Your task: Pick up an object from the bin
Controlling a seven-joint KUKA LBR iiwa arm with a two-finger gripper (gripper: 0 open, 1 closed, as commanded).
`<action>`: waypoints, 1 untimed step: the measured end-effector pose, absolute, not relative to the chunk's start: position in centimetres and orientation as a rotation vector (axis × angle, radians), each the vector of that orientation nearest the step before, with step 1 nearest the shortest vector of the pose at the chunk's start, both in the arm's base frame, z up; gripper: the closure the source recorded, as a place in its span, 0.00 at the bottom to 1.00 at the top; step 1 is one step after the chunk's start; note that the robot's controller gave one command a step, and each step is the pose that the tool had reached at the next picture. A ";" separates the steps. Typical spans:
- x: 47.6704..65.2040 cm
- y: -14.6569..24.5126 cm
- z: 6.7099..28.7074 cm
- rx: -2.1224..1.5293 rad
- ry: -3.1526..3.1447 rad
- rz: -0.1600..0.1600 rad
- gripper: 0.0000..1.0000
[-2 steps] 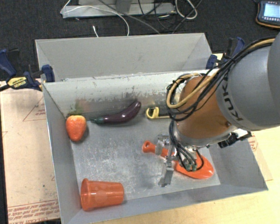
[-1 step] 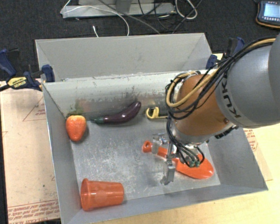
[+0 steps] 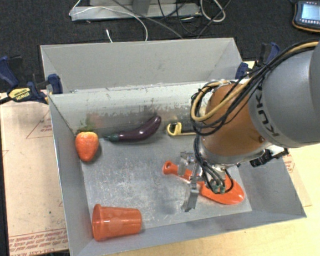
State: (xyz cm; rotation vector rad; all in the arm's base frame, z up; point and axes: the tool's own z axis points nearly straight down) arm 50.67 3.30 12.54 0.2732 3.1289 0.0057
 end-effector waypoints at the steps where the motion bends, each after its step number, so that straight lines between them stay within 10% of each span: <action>1: 53.6 2.5 10.9 0.008 3.137 0.006 0.00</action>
Offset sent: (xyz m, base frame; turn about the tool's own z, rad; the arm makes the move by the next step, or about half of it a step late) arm 0.0022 -0.0081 0.0090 -0.0123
